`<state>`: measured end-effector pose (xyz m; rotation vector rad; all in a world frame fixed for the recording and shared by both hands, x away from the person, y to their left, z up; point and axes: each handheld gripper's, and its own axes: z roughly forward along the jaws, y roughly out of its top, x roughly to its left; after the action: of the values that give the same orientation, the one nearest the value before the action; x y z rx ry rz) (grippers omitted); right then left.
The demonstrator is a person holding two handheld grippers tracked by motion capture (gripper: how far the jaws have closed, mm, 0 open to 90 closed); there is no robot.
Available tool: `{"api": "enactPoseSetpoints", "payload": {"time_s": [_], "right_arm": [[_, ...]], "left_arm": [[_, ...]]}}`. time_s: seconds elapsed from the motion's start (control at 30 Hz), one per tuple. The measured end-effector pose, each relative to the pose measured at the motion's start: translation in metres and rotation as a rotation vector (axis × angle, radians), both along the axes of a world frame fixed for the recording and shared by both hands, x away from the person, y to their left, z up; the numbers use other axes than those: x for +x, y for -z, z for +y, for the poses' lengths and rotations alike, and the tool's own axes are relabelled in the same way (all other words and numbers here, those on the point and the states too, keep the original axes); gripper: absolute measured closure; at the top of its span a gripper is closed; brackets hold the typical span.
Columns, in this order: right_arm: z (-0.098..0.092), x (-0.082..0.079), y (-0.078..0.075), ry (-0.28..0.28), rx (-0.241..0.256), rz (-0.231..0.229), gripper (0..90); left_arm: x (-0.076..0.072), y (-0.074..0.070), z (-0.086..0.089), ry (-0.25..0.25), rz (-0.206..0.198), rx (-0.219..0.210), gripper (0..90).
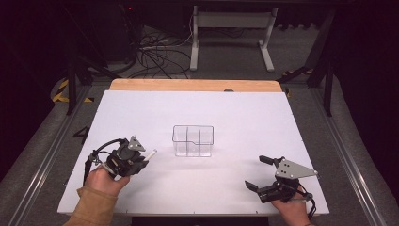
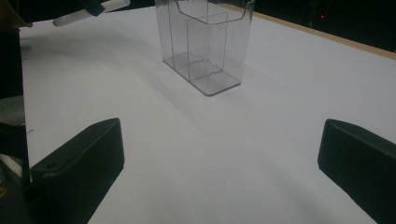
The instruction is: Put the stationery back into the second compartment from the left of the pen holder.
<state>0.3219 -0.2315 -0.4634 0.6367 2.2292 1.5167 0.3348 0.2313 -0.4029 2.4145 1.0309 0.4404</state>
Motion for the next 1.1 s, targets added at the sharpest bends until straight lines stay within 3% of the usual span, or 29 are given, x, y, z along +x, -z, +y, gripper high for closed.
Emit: {"api": "enactPoseSetpoints", "payload": {"time_s": [0.23, 0.67, 0.87, 1.1], "right_arm": [[0.0, 0.0, 0.0, 0.003, -0.002, -0.003, 0.9], [0.0, 0.0, 0.0, -0.001, 0.004, -0.004, 0.9], [0.0, -0.001, 0.0, -0.003, 0.006, -0.008, 0.9], [0.0, -0.002, -0.001, -0.004, 0.007, -0.009, 0.9]], "left_arm": [[-0.003, -0.015, 0.0, 0.013, -0.103, -0.099, 78.4], [-0.007, -0.037, 0.001, 0.061, -0.24, -0.297, 78.4], [-0.008, -0.043, 0.003, 0.104, -0.27, -0.436, 78.3], [-0.008, -0.046, 0.001, 0.126, -0.328, -0.529, 78.3]]}}
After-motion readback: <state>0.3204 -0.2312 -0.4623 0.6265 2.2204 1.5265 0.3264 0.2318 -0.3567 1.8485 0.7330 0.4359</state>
